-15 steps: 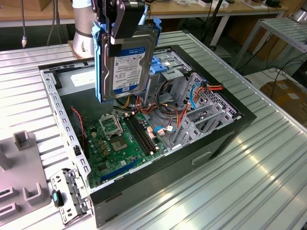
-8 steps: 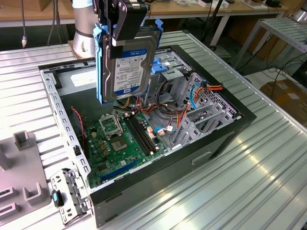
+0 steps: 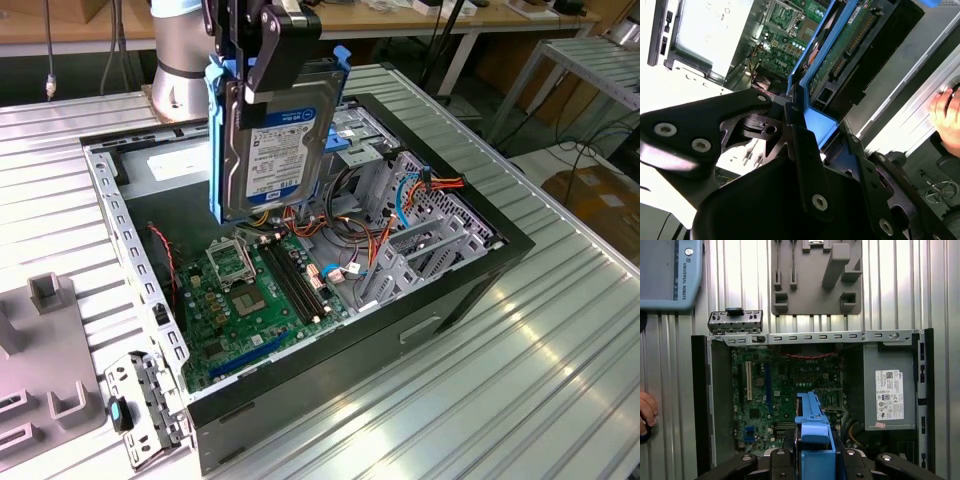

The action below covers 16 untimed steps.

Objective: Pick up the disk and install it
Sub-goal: 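Insert the disk into the insertion slot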

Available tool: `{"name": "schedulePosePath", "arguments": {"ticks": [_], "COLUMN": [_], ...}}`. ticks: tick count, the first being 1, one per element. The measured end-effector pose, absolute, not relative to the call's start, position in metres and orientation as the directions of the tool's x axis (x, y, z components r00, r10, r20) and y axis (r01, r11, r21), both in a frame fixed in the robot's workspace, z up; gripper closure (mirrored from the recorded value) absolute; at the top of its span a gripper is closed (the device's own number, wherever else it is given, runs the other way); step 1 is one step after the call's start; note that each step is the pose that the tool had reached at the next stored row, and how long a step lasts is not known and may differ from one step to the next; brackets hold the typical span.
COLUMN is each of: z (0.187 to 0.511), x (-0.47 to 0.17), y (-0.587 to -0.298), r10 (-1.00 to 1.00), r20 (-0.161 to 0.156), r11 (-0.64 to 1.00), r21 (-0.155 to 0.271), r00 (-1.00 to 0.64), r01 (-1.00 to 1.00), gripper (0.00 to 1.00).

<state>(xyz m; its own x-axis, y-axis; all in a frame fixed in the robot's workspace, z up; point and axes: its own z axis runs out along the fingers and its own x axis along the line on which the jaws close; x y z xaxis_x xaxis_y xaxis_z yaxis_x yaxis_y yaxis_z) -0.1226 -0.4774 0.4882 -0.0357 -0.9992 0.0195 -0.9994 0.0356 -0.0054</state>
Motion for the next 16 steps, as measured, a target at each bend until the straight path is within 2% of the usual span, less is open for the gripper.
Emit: {"name": "schedulePosePath", "arguments": {"ticks": [16], "z": [0.4877], "x": [-0.1118], "y": [-0.4818], "r10": [-0.999], "r20": [0.020], "r11": [0.036], "r21": [-0.005], "r00": [-0.036], "r01": [-0.999], "gripper": [0.63]}}
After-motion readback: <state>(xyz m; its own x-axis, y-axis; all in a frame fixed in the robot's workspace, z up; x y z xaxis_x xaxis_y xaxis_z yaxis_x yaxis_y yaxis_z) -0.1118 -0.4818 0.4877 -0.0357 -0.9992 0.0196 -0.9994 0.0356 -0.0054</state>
